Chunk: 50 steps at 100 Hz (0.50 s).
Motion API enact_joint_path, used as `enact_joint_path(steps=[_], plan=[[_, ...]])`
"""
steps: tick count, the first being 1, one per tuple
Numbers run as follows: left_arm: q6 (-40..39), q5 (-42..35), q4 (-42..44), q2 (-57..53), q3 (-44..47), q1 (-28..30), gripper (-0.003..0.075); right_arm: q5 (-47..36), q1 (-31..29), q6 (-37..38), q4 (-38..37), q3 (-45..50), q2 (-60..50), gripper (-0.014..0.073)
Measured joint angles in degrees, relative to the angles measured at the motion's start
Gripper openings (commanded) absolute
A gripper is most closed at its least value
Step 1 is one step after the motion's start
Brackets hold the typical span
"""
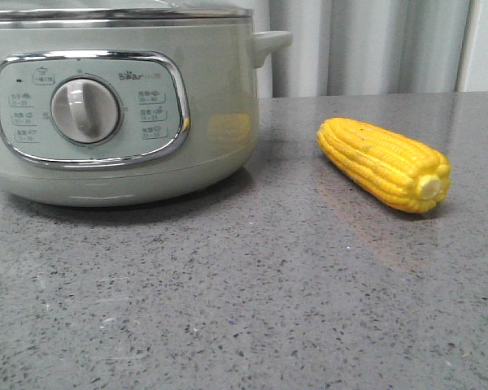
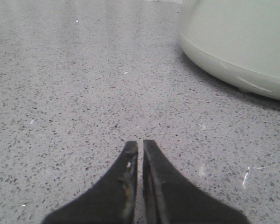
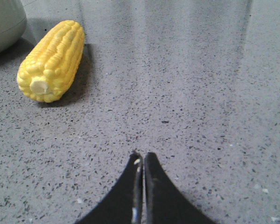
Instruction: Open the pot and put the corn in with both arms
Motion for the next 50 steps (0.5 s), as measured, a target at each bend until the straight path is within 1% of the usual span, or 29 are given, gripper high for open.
enact_joint_path(steps=[24,36,43,50], plan=[[0.0,0.0,0.0,0.0,0.0,0.0,-0.0018,-1.5,0.0,0.0,-1.6,0.0,0.0,-0.008],[0.0,-0.3,-0.2,0.0,0.0,0.0,-0.0019,-3.7,0.0,0.0,-1.7,0.0,0.0,-0.008],[0.0,-1.5,-2.5,0.0,0.0,0.0,-0.0018,-5.7,0.0,0.0,-1.7,0.0,0.0,-0.008],[0.0,-2.7,-6.8,0.0,0.0,0.0,-0.0019,-7.5,0.0,0.0,-1.7,0.0,0.0,-0.008]])
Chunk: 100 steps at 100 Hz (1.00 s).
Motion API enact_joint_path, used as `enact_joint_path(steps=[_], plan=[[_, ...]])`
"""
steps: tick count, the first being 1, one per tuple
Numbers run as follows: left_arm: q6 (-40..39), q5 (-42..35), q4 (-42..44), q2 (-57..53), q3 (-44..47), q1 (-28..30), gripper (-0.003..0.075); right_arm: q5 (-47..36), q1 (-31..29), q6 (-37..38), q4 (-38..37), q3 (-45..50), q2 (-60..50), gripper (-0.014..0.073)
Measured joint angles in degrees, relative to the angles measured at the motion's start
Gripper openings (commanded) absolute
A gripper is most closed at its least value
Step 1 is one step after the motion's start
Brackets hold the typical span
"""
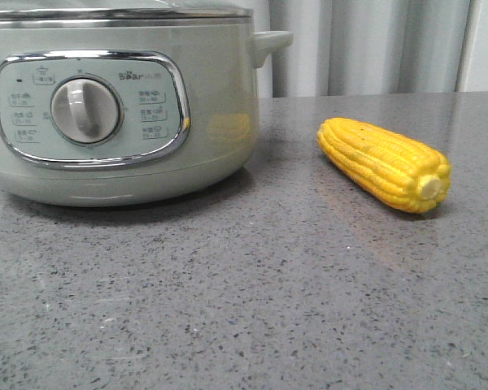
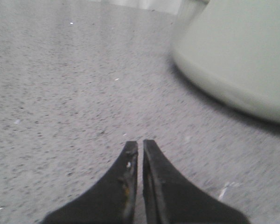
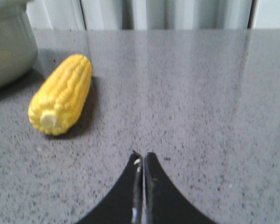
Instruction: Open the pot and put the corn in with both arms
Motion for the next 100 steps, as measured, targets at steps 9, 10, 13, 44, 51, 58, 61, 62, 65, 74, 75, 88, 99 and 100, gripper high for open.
enact_joint_path(steps=[9,10,13,44,51,58,61,62,65,74,75,88,99,100], plan=[[0.0,-2.2,-3.9,0.0,0.0,0.0,-0.0019,-2.0,0.0,0.0,0.1,0.0,0.0,-0.008],[0.0,-2.6,-4.3,0.0,0.0,0.0,-0.0018,-2.3,0.0,0.0,0.2,0.0,0.0,-0.008],[0.0,-3.4,-4.7,0.0,0.0,0.0,-0.0018,-2.6,0.0,0.0,0.5,0.0,0.0,-0.008],[0.0,-7.8,-6.1,0.0,0.0,0.0,-0.0018,-3.6,0.0,0.0,1.3,0.0,0.0,-0.008],[0.0,-8.6,-6.7,0.0,0.0,0.0,-0.0019,-3.7,0.0,0.0,2.3,0.0,0.0,-0.008],[0.0,-9.9,-8.0,0.0,0.0,0.0,-0.0018,-4.8,0.0,0.0,5.5,0.0,0.0,-0.0079],[-0.1,-10.7,-9.3,0.0,0.0,0.0,-0.0018,-5.6,0.0,0.0,8.2,0.0,0.0,-0.008],[-0.1,-10.9,-9.5,0.0,0.0,0.0,-0.0018,-6.2,0.0,0.1,8.9,0.0,0.0,-0.008],[-0.1,-11.5,-10.6,0.0,0.0,0.0,-0.0018,-7.7,0.0,0.1,11.7,0.0,0.0,-0.008],[-0.2,-12.4,-12.3,0.0,-0.1,0.0,-0.0019,-13.1,0.0,0.1,22.5,0.0,0.0,-0.008],[-0.2,-12.4,-12.4,0.0,0.0,0.0,-0.0019,-13.4,0.0,0.1,23.9,0.0,0.0,-0.008],[-0.3,-10.7,-12.8,0.0,-1.6,0.0,-0.0019,-13.3,0.0,0.2,29.4,-2.1,0.0,-0.008],[-0.5,-6.9,-10.3,1.0,-6.8,0.0,-0.0018,-5.7,0.0,0.2,27.3,-8.4,0.0,-0.008],[-0.5,-6.7,-10.0,1.2,-7.2,0.0,-0.0018,-5.2,0.0,0.2,26.7,-8.9,0.1,-0.0079]])
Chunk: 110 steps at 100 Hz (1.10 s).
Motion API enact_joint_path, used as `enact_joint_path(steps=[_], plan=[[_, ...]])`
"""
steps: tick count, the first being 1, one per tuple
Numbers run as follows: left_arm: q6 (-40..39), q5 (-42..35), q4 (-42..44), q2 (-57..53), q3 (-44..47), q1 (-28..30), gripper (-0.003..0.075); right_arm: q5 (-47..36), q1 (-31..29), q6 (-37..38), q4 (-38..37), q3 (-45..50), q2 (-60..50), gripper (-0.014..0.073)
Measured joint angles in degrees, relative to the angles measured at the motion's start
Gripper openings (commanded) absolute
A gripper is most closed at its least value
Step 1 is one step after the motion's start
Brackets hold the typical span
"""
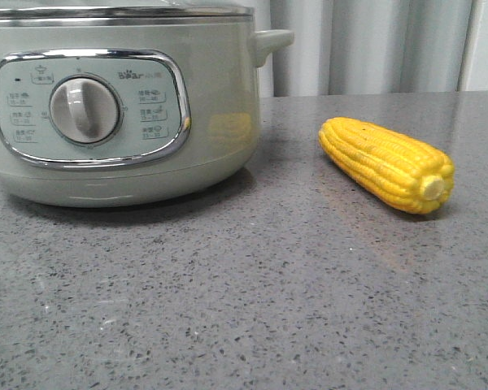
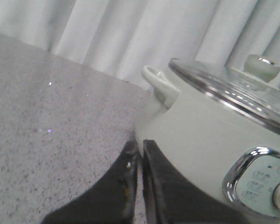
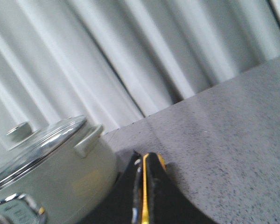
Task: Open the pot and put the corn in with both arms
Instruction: 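Grasp the glass lid knob with the left gripper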
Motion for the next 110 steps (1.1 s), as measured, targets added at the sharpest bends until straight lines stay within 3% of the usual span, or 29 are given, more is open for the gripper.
enact_joint_path(steps=[11,18,23,30,37,49,58,93,110], plan=[[1.3,4.1,3.9,4.3,-6.5,0.0,0.0029,8.6,0.0,-0.1,-5.4,-7.4,2.9,-0.0079],[3.9,5.8,4.8,7.6,-10.2,0.0,0.0149,12.9,0.0,-0.2,-8.6,-11.7,5.8,-0.0067],[5.7,6.4,5.0,9.8,-12.5,0.0,0.0279,15.2,0.0,-0.4,-10.3,-14.3,7.8,-0.0029],[8.1,6.6,5.1,13.2,-15.3,0.0,0.0412,17.5,0.0,-1.3,-11.6,-17.8,10.7,0.0079],[9.2,6.7,5.1,16.8,-18.0,0.0,0.047,19.2,0.0,-2.8,-12.1,-20.9,13.4,0.0225],[10.7,6.9,5.0,23.8,-22.6,-0.6,0.0475,20.5,0.0,-3.9,-12.6,-24.9,17.7,0.0462],[12.9,6.0,4.9,29.6,-26.5,-3.2,0.0475,21.1,0.0,-3.9,-12.7,-27.0,20.6,0.0549],[14.5,-9.8,4.5,53.6,-37.1,-19.5,0.0475,21.5,0.0,-4.3,-12.7,-28.2,25.9,0.0546],[14.5,-15.4,4.4,64.2,-40.9,-24.0,0.0477,21.0,0.0,-4.4,-12.7,-28.2,25.9,0.0546]])
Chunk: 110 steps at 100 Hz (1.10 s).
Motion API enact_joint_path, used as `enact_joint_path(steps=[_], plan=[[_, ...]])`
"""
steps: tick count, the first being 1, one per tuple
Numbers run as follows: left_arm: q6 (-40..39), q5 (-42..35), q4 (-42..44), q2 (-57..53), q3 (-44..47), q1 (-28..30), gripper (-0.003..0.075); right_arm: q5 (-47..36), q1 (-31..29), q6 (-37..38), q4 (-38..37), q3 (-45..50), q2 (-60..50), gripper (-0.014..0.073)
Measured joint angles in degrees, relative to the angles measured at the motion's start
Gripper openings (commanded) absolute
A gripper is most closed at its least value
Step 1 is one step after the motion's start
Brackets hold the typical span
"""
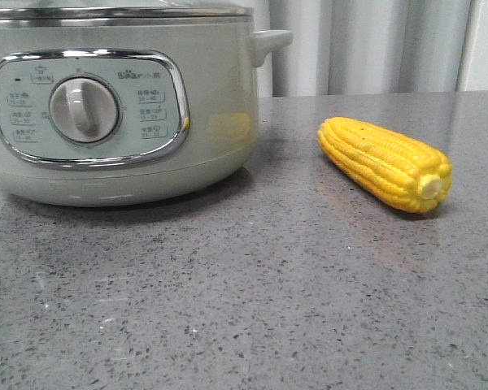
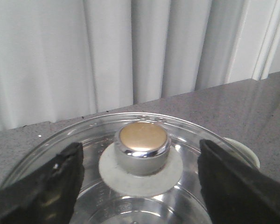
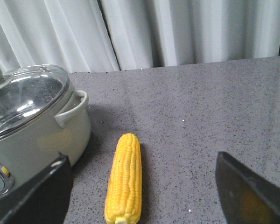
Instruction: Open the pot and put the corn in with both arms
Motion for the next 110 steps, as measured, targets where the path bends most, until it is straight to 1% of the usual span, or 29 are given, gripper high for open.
enact_joint_path(steps=[19,38,41,48,60,67,74,81,97,104,110], plan=[[0.0,-2.4,-0.7,9.6,-4.1,-1.4,0.0479,-0.4,0.0,-0.1,0.0,0.0,0.0,0.0546],[0.0,-3.8,-1.8,14.8,-7.3,-1.6,0.0463,-0.4,0.0,-0.1,-0.1,0.0,0.0,0.0546],[0.0,-4.1,-1.9,15.1,-7.5,-1.6,0.0451,-0.4,0.0,-0.1,-0.1,0.0,0.0,0.0546],[0.0,-4.5,-2.3,15.5,-7.7,-1.6,0.0391,-0.5,0.0,-0.1,-0.1,0.0,0.0,0.0546],[0.0,-5.0,-2.9,15.5,-7.7,-1.6,0.0246,-0.5,0.0,-0.1,-0.1,0.0,0.0,0.0546],[0.0,-5.1,-3.3,15.2,-7.7,-1.6,0.0176,-0.5,0.0,-0.1,-0.1,0.0,0.0,0.0546],[0.0,-5.1,-3.3,14.6,-7.4,-1.6,0.0127,-0.6,0.0,-0.1,-0.1,0.0,0.0,0.0546],[0.1,-4.9,-3.3,13.3,-7.3,-1.6,0.0107,-0.6,0.0,-0.1,-0.2,0.0,0.0,0.0546],[0.5,-4.1,-3.1,7.8,-8.6,-0.5,0.0106,-0.7,0.0,-0.2,-0.4,0.0,0.0,0.0546],[1.0,-4.0,-3.0,4.5,-9.6,1.5,0.0106,-1.0,0.0,-0.2,-0.4,0.0,0.0,0.0546],[1.6,-4.0,-3.0,1.1,-10.1,4.5,0.0106,-1.1,0.0,-0.2,-0.5,0.0,0.0,0.0546]])
